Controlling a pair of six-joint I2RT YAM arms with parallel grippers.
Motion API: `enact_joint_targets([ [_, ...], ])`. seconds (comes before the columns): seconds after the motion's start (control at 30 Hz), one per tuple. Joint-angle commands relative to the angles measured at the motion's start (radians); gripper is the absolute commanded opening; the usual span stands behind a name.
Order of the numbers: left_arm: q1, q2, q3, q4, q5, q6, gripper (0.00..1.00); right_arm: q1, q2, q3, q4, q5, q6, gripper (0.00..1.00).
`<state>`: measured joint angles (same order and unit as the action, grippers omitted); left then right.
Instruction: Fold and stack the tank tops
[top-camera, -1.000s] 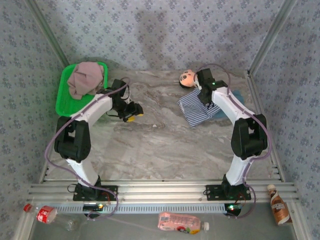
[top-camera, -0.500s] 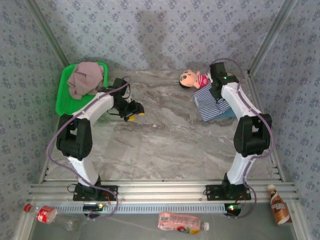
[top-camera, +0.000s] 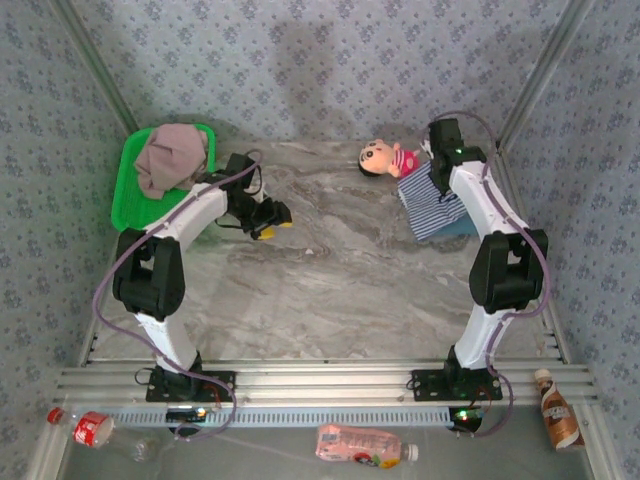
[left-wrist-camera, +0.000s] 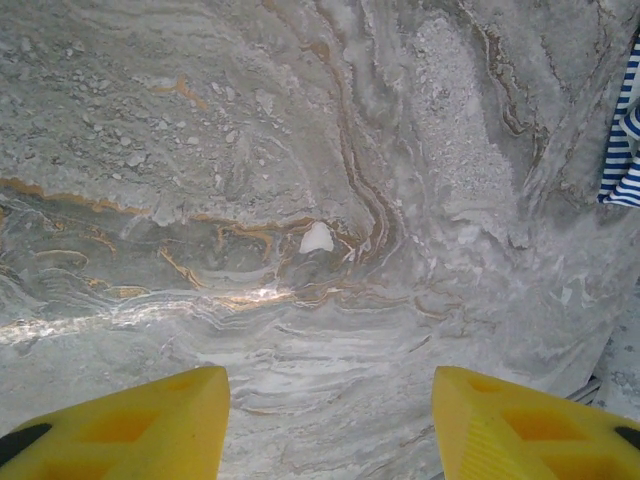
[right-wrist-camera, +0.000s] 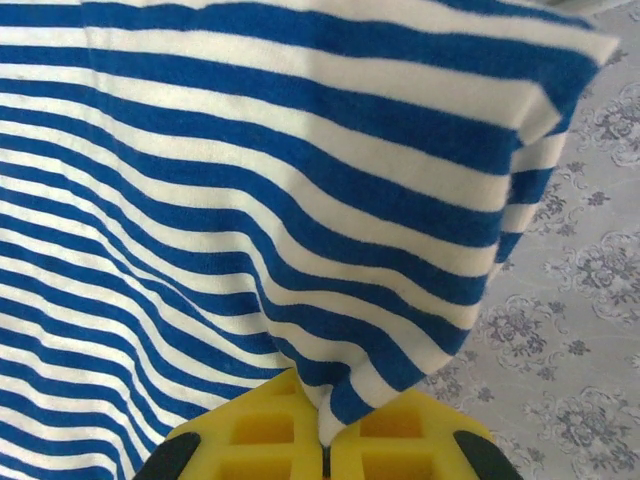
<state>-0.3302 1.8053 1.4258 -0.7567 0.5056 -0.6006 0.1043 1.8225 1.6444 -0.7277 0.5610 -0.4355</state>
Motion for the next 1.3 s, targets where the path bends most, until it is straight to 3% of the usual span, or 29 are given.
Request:
enact_joint_targets([
  [0.0, -0.006, 0.008, 0.030, 0.008, 0.028, -0.014, 0.56, -0.023, -0.032, 0.028, -0.003, 0.037, -0.012, 0.05],
  [0.4, -0.006, 0.004, 0.009, 0.029, 0.036, -0.016, 0.57, -0.069, -0.050, 0.026, 0.035, 0.027, -0.028, 0.05],
  [0.77, -0.006, 0.012, 0.000, 0.027, 0.040, -0.010, 0.57, -0.180, 0.055, -0.064, 0.111, -0.117, 0.036, 0.08],
  [0.9, -0.006, 0.017, 0.006, 0.018, 0.036, -0.008, 0.57, -0.185, 0.092, -0.059, 0.171, -0.089, 0.007, 0.16],
  [1.0, -0.004, 0.019, 0.020, 0.000, 0.023, 0.002, 0.57, -0.185, 0.142, 0.023, 0.092, -0.066, 0.048, 0.23],
  [1.17, -0.003, 0.017, 0.042, -0.033, 0.011, 0.021, 0.57, -0.172, 0.169, 0.044, 0.081, 0.011, 0.050, 0.48],
  [1.27, 0.002, 0.010, 0.064, -0.074, -0.009, 0.047, 0.57, -0.178, 0.142, 0.042, 0.083, 0.054, 0.081, 0.50],
])
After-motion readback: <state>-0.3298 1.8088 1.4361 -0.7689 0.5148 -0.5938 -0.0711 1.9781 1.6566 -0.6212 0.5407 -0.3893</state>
